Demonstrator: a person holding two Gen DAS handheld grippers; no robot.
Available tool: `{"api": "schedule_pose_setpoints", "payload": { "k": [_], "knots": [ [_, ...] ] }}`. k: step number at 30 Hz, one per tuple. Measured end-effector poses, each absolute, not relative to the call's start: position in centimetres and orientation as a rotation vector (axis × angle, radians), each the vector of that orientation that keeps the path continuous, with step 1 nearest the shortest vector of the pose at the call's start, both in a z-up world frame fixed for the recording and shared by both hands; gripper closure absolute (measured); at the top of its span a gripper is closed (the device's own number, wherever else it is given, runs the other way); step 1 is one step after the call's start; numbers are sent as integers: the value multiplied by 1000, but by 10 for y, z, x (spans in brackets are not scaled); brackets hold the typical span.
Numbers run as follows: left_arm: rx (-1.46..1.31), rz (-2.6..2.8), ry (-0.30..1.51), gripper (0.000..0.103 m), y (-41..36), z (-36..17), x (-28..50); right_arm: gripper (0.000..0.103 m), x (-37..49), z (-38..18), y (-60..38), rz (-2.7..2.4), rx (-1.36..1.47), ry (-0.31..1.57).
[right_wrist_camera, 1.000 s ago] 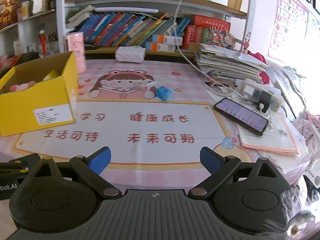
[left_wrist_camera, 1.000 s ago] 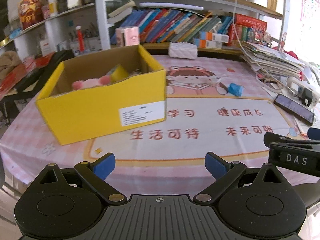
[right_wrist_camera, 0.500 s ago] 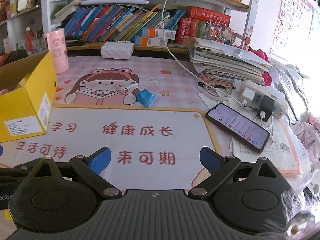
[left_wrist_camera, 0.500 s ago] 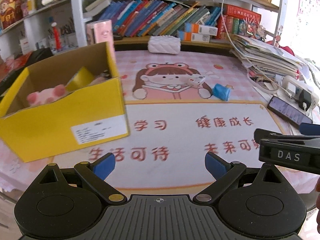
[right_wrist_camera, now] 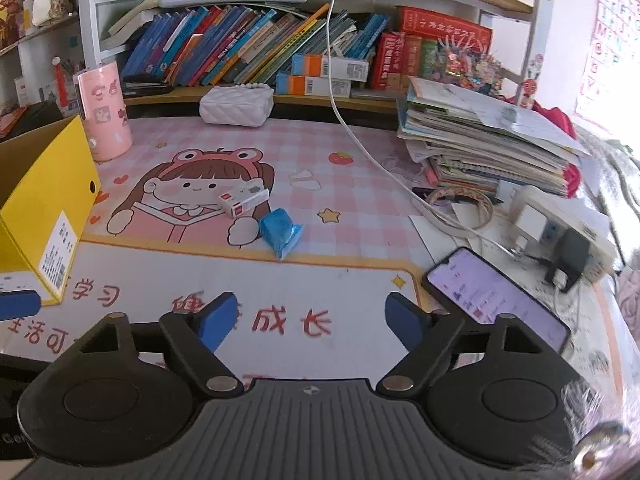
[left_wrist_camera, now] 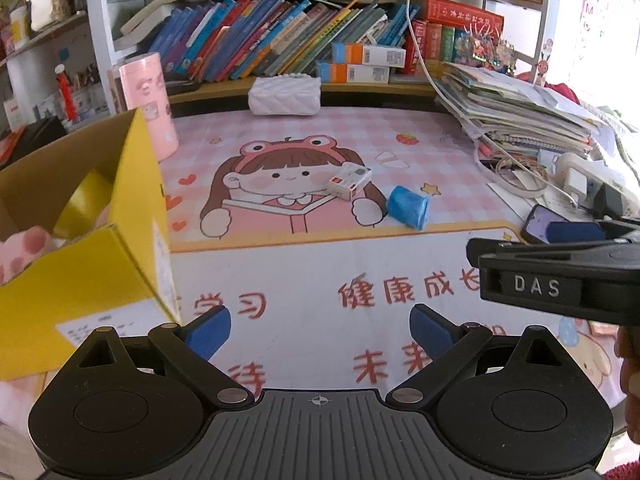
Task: Organize objects
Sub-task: 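Move both open tools away from the box toward the medicine box and blue packet, then grasp the blue packet with the right gripper while the left gripper grasps the white medicine box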
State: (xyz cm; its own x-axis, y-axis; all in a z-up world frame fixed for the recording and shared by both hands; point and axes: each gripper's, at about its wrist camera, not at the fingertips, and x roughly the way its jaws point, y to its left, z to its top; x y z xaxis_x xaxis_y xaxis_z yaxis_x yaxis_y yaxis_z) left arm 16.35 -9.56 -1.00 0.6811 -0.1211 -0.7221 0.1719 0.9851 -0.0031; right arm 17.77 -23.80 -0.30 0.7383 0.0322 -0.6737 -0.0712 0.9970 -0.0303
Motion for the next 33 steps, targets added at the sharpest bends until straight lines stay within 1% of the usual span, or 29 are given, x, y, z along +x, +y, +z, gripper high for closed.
{"api": "schedule_pose_setpoints", "payload": {
  "k": [4, 7, 15, 23, 26, 28, 29, 32, 33],
  "knots": [
    [78, -138, 805, 5, -103, -12, 175, 39, 202, -6, -245, 125, -44, 751],
    [85, -124, 810, 6, -107, -14, 182, 42, 223, -10, -245, 194, -60, 763],
    [118, -94, 819, 6, -115, -16, 192, 45, 273, -30, -234, 334, -132, 784],
    [113, -54, 822, 6, -112, -15, 197, 49, 299, -46, -222, 410, -186, 799],
    [110, -49, 824, 6, -112, -14, 199, 55, 302, -47, -220, 427, -213, 796],
    [111, -46, 823, 6, -111, -14, 200, 67, 307, -52, -219, 432, -219, 831],
    [110, -44, 821, 6, -111, -14, 200, 68, 310, -56, -220, 429, -214, 863],
    [110, -42, 816, 6, -111, -12, 201, 72, 312, -60, -226, 423, -182, 853],
    [110, -42, 816, 6, -111, -12, 202, 83, 311, -60, -226, 427, -182, 850]
  ]
}}
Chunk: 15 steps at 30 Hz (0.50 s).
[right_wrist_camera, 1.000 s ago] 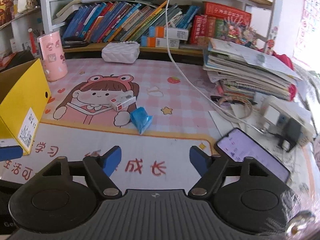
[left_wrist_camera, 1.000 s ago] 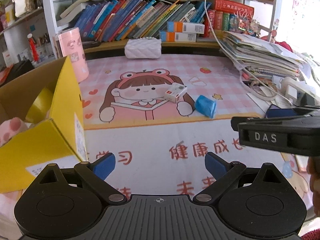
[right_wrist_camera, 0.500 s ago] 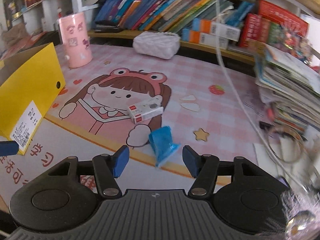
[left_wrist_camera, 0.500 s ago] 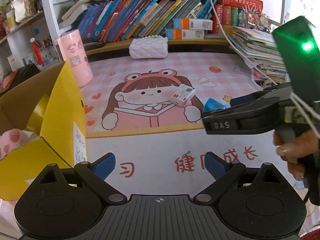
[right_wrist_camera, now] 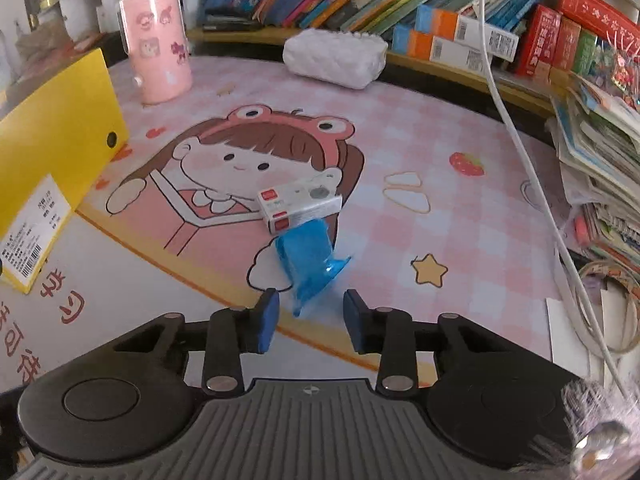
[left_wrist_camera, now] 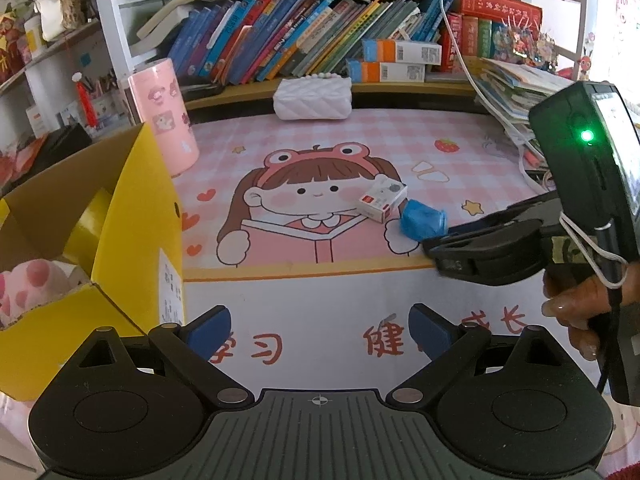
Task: Organize objects
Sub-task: 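Grasp the blue packet with the right gripper while the left gripper grasps the white medicine box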
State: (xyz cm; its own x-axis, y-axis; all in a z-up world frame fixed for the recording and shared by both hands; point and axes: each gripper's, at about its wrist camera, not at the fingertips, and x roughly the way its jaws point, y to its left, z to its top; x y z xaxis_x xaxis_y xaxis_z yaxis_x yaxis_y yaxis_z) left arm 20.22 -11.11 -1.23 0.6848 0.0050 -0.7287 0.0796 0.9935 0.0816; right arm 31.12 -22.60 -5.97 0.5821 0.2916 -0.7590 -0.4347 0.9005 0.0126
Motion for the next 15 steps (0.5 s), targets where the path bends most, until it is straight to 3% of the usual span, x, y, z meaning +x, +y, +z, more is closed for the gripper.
{"api": "schedule_pose_setpoints", "payload": {
  "k": [1, 3, 10, 15],
  "knots": [
    [110, -43, 816, 6, -111, -12, 203, 90, 311, -60, -227, 430, -179, 849],
    [112, -48, 811, 6, -111, -12, 205, 93, 311, -59, -230, 419, -164, 854],
    [85, -51, 795, 7, -112, -14, 223, 95, 293, -35, -257, 361, -82, 793],
    [55, -52, 792, 20, -114, -18, 247, 97, 279, -23, -280, 306, -31, 772]
  ]
}}
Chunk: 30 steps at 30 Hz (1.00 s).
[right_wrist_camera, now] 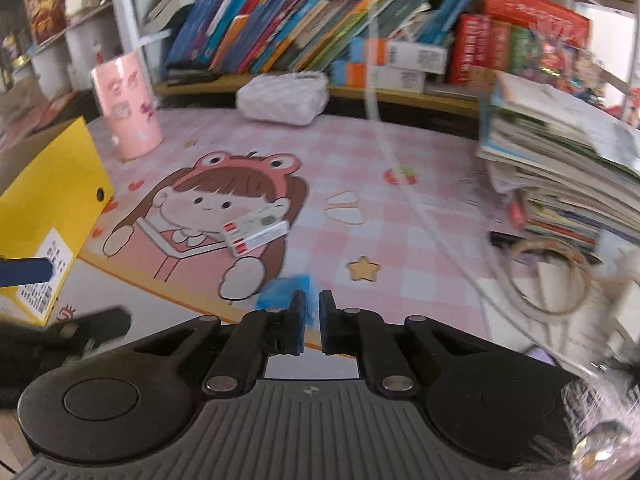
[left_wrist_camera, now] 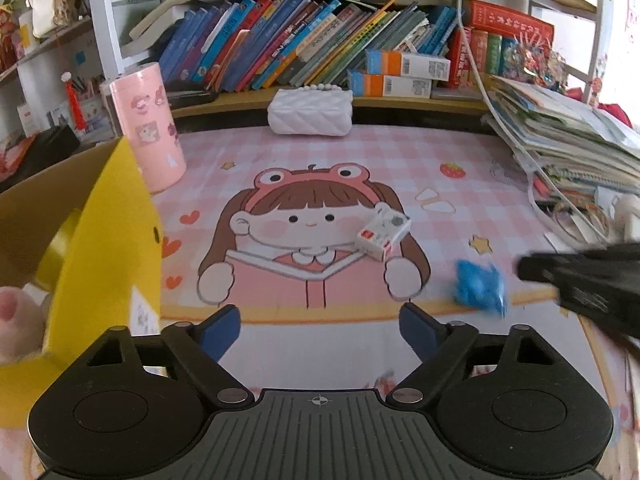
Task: Organize objects
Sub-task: 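Grasp the blue packet with the right gripper while the left gripper grasps the white medicine box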
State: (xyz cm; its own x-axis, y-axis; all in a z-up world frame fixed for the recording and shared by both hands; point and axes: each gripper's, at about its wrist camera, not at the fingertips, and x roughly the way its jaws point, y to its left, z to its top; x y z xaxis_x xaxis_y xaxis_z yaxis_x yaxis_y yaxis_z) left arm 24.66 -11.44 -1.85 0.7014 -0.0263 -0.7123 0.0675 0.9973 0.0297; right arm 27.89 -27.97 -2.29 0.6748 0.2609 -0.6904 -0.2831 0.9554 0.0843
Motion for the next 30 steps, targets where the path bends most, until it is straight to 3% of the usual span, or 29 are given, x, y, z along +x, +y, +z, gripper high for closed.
{"api": "schedule_pose_setpoints", "payload": {
  "k": [8, 11, 13, 17, 22, 25, 29, 30],
  "knots": [
    [8, -99, 779, 29, -133, -31, 297, 97, 263, -27, -295, 291, -44, 806],
    [20, -113, 775, 31, -144, -39, 315, 91, 260, -26, -294, 296, -47, 800],
    [28, -119, 780, 35, -150, -45, 326, 81, 259, -25, -292, 307, -59, 792],
    [58, -144, 797, 44, -161, -58, 347, 73, 260, -25, -288, 328, -78, 782],
    [95, -166, 803, 46, -167, -70, 360, 46, 265, -26, -284, 345, -96, 771],
    [87, -172, 787, 52, -166, -71, 360, 34, 270, -29, -282, 345, -105, 765],
    [95, -202, 779, 75, -164, -69, 358, 32, 282, -37, -278, 327, -114, 777],
    [89, -208, 783, 75, -161, -69, 358, 32, 285, -39, -276, 325, -117, 782]
  ]
}}
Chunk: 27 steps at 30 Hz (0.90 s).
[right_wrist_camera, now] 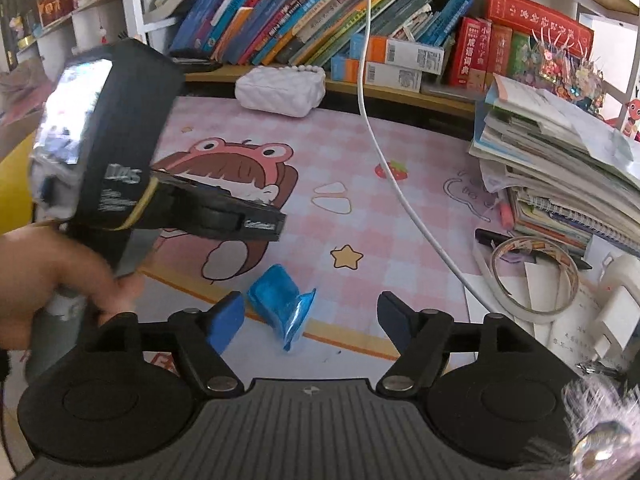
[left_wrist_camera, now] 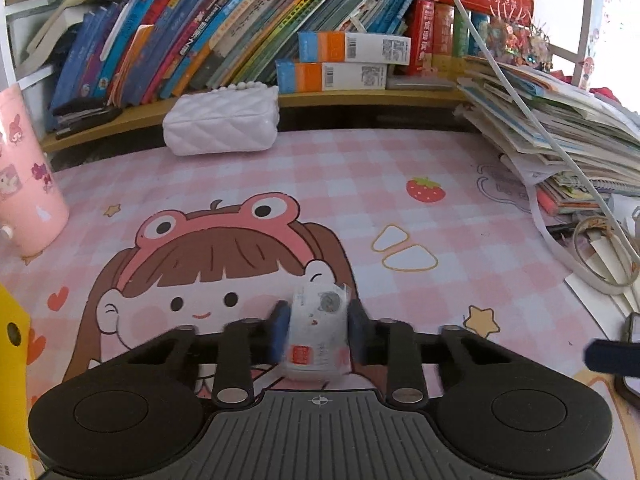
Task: Organize objects
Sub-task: 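Grasp the blue packet with the right gripper while the left gripper grasps the white medicine box, then carry the held medicine box and blue packet over the yellow box with both grippers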
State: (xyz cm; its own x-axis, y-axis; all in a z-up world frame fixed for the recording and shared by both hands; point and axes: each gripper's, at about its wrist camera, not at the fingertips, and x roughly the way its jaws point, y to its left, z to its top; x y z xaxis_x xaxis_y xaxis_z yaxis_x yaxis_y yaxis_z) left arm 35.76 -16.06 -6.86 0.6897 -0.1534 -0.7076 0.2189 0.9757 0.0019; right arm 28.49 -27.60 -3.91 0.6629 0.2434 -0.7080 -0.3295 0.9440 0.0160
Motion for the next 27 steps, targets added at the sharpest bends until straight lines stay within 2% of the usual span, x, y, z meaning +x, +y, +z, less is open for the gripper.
{"api": "schedule_pose_setpoints", "payload": {
  "k": [6, 8, 12, 16, 27],
  "knots": [
    [-18, -183, 798, 76, -132, -52, 339, 34, 300, -51, -262, 337, -142, 798],
    [-35, -190, 790, 76, -124, -43, 325, 39, 305, -56, -257, 341, -149, 814],
    [-75, -197, 789, 75, -110, -31, 300, 60, 308, -63, -255, 336, -133, 845],
    [-108, -190, 798, 75, -97, -26, 279, 67, 307, -64, -254, 339, -137, 837],
    [-169, -239, 796, 75, -85, -14, 224, 68, 265, -37, -255, 273, -81, 838]
  ]
}}
